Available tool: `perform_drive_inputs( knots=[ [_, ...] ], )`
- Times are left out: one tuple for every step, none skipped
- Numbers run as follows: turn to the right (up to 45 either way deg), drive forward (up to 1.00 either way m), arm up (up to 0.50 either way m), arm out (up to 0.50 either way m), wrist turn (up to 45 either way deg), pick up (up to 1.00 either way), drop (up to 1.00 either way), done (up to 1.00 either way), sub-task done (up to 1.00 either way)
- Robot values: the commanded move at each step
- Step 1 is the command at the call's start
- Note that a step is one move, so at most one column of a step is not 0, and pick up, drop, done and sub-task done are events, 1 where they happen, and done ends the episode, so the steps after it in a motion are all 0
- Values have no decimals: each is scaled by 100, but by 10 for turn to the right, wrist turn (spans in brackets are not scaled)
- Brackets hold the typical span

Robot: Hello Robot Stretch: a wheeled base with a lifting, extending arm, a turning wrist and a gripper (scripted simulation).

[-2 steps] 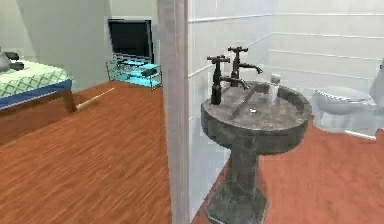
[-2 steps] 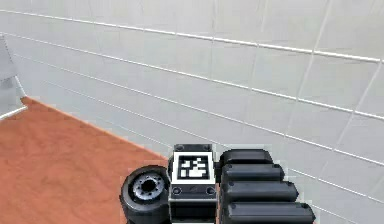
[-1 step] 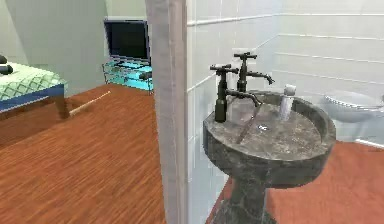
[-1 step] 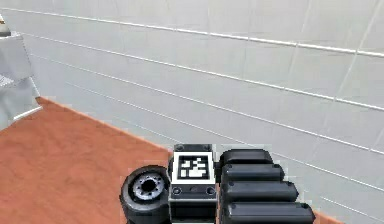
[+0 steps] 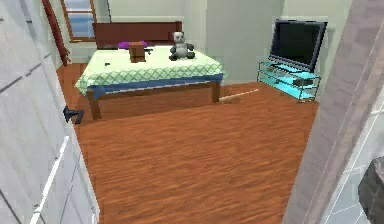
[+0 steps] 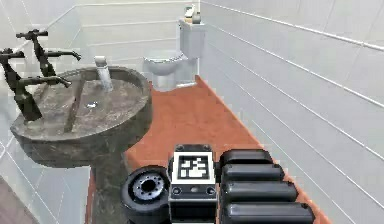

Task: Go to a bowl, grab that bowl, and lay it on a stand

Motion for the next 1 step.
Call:
perform_drive_inputs(
  knots=[
    [0,90,0,0,0,0,0,0,0]
  ],
)
